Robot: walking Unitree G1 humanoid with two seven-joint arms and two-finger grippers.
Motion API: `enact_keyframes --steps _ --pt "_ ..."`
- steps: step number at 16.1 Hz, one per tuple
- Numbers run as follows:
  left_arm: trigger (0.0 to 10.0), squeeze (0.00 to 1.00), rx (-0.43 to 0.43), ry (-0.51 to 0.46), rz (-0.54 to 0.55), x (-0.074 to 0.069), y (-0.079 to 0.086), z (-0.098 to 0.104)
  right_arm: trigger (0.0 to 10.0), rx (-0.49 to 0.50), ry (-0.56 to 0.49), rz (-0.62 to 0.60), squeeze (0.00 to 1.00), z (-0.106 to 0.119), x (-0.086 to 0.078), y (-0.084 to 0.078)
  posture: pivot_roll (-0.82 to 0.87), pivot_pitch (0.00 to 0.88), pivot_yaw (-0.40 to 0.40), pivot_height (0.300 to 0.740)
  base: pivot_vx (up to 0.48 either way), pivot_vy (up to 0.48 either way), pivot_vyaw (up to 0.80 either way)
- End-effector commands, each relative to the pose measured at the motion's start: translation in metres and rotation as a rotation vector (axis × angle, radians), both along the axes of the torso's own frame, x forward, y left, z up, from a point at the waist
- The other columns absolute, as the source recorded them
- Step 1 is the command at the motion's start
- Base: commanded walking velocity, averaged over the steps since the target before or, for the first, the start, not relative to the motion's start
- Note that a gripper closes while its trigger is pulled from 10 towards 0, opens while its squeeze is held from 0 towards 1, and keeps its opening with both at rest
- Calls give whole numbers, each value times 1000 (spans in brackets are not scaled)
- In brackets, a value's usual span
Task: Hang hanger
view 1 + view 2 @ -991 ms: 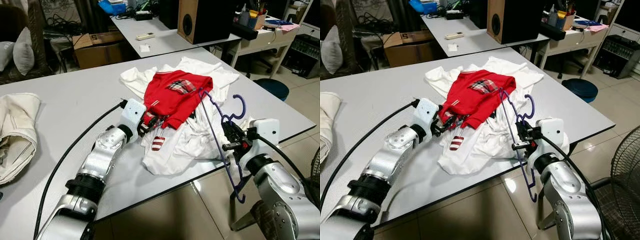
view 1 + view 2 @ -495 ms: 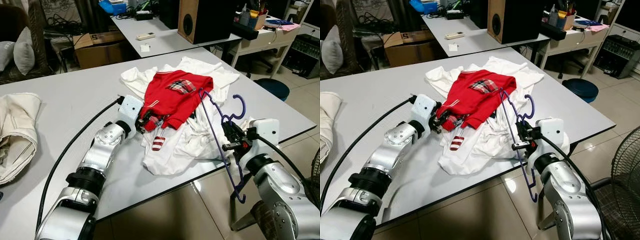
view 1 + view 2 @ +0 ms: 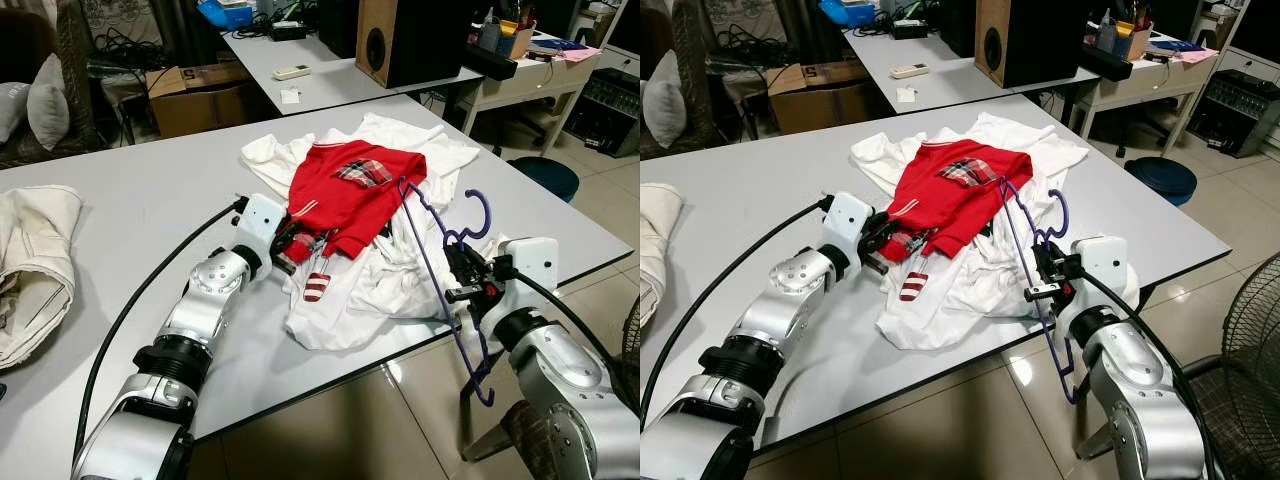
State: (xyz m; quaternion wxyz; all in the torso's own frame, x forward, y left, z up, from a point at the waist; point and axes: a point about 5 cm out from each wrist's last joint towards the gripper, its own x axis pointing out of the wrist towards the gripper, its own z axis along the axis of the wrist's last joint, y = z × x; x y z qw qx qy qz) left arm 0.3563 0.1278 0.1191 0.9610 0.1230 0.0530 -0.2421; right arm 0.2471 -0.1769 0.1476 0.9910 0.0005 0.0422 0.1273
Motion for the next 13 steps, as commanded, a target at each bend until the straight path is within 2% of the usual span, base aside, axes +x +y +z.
enact_keyframes --steps 1,2,4,5,6,7,8,10,13 --pt "0 0 -5 -26 -3 5 -1 9 10000 -11 -24 33 0 5 -3 2 -64 0 39 740 0 0 0" --pt "0 0 -52 -54 -3 9 -3 21 10000 3 -43 86 0 11 -6 2 -67 0 42 740 0 0 0" --pt "0 0 -139 -156 -3 22 -5 60 10000 -3 -64 241 0 21 -17 1 -73 0 50 740 0 0 0" --pt "0 0 -157 -185 -1 25 -5 70 10000 1 -63 274 0 23 -20 0 -73 0 50 740 0 0 0" --pt "0 0 -207 -277 3 33 -4 105 10000 -2 -58 353 0 28 -29 -2 -80 0 59 740 0 0 0" --pt "0 0 -227 -309 3 35 -3 118 10000 -10 -54 376 0 29 -32 -2 -80 0 59 740 0 0 0" --pt "0 0 -262 -377 -1 37 -2 145 10000 -13 -37 418 0 29 -38 -3 -83 0 65 740 0 0 0" --pt "0 0 -303 -447 -38 34 -6 173 10000 -18 -10 415 0 25 -40 -2 -83 0 69 740 0 0 0" --pt "0 0 -353 -487 -68 29 -9 187 10000 -38 -11 312 0 19 -32 -4 -84 0 69 740 0 0 0"
